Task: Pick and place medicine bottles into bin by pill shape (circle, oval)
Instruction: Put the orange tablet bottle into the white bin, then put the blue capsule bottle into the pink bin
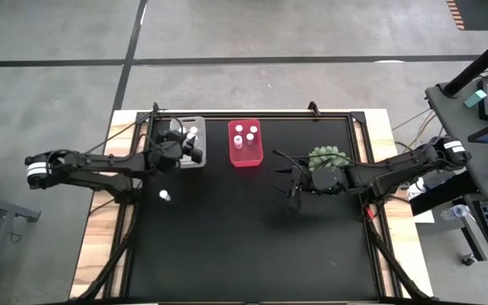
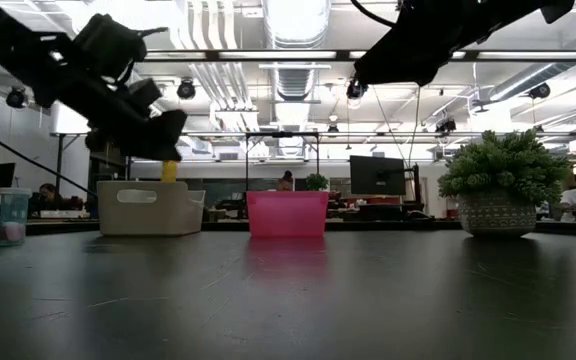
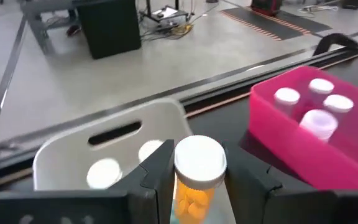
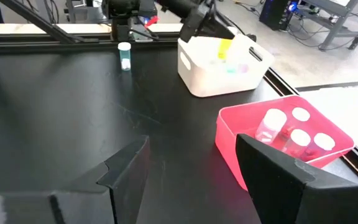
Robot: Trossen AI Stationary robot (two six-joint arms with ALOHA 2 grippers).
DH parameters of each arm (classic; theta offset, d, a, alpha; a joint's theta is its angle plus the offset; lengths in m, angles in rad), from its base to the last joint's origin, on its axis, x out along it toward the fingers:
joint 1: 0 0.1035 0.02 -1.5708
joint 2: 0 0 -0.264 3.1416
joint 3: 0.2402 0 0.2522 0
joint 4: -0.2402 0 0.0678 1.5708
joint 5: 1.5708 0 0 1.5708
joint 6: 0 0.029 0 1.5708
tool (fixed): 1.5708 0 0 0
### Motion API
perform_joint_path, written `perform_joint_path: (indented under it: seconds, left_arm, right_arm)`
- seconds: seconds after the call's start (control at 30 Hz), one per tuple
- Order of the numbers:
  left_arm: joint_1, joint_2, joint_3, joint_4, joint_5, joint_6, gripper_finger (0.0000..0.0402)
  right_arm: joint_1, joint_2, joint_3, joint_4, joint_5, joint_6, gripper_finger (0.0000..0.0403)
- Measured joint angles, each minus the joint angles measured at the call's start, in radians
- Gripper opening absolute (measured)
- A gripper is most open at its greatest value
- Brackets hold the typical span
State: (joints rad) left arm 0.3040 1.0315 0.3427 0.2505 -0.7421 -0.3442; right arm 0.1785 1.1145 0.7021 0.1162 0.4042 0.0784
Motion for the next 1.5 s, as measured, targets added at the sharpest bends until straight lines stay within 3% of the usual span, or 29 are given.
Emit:
perform_joint_path:
  seconds: [0.37,0.73,0.97,1.5]
  left_arm:
    - [0.048,-0.006,-0.116,0.006,-0.082,-0.202,0.0098]
    - [0.057,0.056,-0.119,0.030,-0.081,-0.200,0.0098]
    - [0.057,0.090,-0.117,0.085,-0.081,-0.199,0.0133]
    - [0.056,0.068,-0.103,0.082,-0.070,-0.190,0.0148]
  right_arm:
    - [-0.014,0.000,0.000,0.002,0.000,-0.001,0.0233]
    - [-0.035,0.000,0.000,0.002,-0.001,0.000,0.0233]
    - [-0.035,0.000,-0.001,0.002,-0.002,0.000,0.0234]
    - [-0.035,0.000,-0.001,0.001,-0.002,0.000,0.0235]
